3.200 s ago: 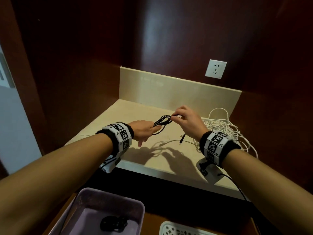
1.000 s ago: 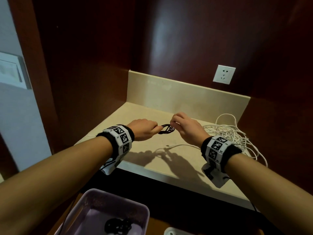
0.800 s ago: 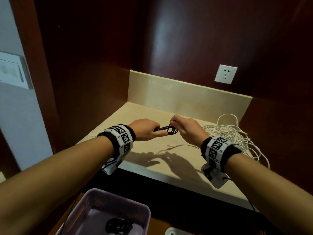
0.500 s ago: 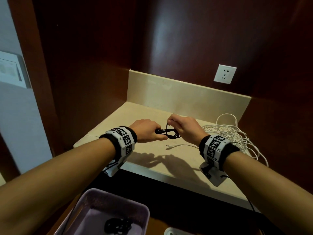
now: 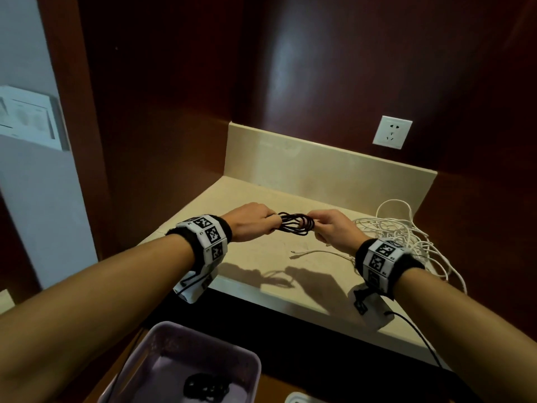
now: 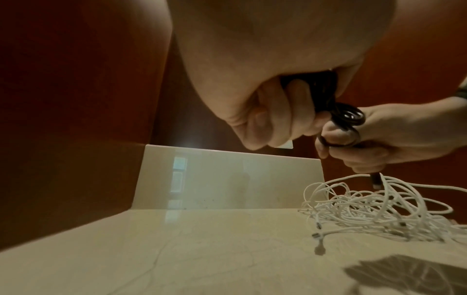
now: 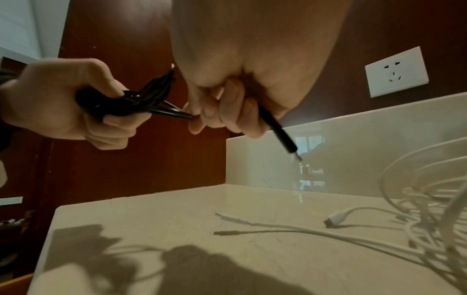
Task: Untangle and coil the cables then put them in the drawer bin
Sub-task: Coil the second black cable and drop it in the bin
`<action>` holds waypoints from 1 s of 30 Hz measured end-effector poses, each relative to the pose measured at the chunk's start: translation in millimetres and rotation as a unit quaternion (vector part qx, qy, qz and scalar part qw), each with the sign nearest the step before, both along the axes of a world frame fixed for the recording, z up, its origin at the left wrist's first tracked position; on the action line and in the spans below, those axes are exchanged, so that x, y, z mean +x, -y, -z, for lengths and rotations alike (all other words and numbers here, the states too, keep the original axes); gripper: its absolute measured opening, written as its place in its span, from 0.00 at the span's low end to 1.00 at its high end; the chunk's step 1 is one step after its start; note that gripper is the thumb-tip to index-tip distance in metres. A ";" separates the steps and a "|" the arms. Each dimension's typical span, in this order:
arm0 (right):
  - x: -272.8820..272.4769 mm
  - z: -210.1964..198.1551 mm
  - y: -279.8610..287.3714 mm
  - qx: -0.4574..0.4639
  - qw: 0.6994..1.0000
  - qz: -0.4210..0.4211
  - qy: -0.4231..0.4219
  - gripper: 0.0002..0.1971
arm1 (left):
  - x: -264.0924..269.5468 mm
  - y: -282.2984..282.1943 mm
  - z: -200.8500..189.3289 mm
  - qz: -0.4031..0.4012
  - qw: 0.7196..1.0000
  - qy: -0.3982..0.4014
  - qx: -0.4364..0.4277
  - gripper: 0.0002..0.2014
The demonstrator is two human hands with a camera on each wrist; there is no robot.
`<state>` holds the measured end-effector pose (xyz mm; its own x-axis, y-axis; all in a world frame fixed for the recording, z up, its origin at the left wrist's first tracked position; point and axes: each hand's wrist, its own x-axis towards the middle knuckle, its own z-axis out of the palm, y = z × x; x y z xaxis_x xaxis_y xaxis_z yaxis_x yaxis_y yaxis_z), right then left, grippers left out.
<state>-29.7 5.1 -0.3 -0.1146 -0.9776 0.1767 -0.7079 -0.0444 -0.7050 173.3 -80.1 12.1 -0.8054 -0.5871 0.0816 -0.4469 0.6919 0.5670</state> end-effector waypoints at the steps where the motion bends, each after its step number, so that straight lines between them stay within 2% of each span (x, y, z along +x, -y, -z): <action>1: 1.6 3.2 -0.3 0.004 1.000 0.000 0.024 0.10 | 1.0 0.4 0.4 -0.002 0.999 -0.027 0.031 0.16; 7: 19.2 15.0 2.4 0.031 0.993 0.005 0.112 0.12 | -3.4 -0.5 0.2 -0.052 0.968 -0.148 0.194 0.15; 9: 23.7 17.0 2.0 0.044 0.993 0.000 0.109 0.13 | -3.7 0.4 -0.6 -0.055 0.956 -0.177 0.227 0.14; 11: 30.1 17.6 0.7 0.054 0.996 -0.005 0.069 0.13 | -4.4 2.5 -2.0 -0.064 0.966 -0.167 0.189 0.14; 14: 35.7 14.3 -1.3 0.027 0.999 0.010 -0.033 0.11 | -4.0 10.8 0.2 -0.092 0.993 -0.072 0.035 0.13; 19: 34.7 3.2 -5.4 -0.045 0.975 0.021 -0.216 0.10 | -3.6 17.7 10.4 -0.114 0.988 0.055 -0.093 0.15; 24: 24.2 -4.7 2.1 -0.124 0.943 0.005 -0.308 0.09 | -7.2 16.2 9.9 -0.066 0.984 0.111 -0.119 0.14; 27: 21.5 -5.7 6.9 -0.116 0.944 -0.021 -0.309 0.09 | -9.8 13.2 7.7 -0.032 0.988 0.116 -0.097 0.10; 30: 21.9 -4.6 10.8 -0.091 0.954 -0.002 -0.287 0.10 | -12.2 9.2 5.8 -0.009 0.991 0.106 -0.081 0.08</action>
<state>-7.7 -5.7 4.3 0.0556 -0.9252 0.3754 -0.9743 -0.1325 -0.1821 161.1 -89.3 6.3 -0.8042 -0.5943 0.0069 -0.5568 0.7574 0.3410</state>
